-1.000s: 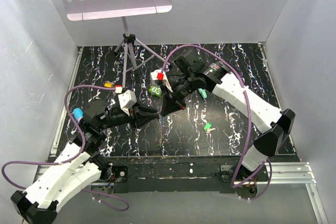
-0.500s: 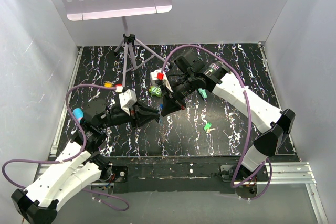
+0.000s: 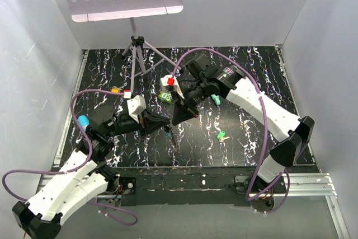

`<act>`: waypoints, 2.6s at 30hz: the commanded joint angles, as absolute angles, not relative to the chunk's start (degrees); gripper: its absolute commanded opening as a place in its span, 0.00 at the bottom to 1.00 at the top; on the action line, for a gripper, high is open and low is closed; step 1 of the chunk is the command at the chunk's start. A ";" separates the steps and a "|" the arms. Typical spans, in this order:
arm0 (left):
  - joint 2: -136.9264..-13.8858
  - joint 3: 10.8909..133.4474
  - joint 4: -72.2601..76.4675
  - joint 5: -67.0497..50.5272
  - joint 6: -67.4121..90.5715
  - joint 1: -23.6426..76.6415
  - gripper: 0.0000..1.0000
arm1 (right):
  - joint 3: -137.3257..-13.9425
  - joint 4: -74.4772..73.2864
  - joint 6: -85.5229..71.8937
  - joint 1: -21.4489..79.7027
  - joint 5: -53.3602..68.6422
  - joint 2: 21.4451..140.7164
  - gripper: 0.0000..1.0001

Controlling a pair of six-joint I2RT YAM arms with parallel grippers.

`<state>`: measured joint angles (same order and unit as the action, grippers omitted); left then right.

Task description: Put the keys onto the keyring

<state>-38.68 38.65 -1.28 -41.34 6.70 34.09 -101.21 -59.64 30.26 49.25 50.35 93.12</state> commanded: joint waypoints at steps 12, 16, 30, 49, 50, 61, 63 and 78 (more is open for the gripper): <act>-29.96 17.76 53.49 -25.32 27.59 34.37 0.00 | -105.74 -57.49 32.08 43.33 64.86 89.57 0.44; -34.53 18.10 62.12 -25.31 30.75 34.37 0.00 | -105.99 -55.20 30.77 43.33 66.18 89.56 0.46; -39.11 17.75 69.08 -25.31 34.89 34.37 0.00 | -110.92 -49.93 22.68 44.38 65.13 93.07 0.46; -38.85 16.44 67.42 -22.59 34.63 34.37 0.00 | -112.59 -49.13 21.09 47.02 65.48 94.83 0.36; -38.50 16.44 67.06 -22.41 34.63 34.37 0.00 | -112.59 -49.13 21.09 47.11 65.48 94.83 0.36; -38.41 15.91 66.27 -21.71 34.72 34.37 0.00 | -112.68 -47.82 19.08 47.37 64.51 95.54 0.36; -38.32 15.91 66.27 -21.71 34.72 34.37 0.00 | -112.67 -47.29 18.55 47.55 63.72 95.80 0.36; -35.87 15.55 61.72 -20.65 34.72 34.37 0.00 | -111.98 -49.74 22.49 47.90 61.53 94.75 0.01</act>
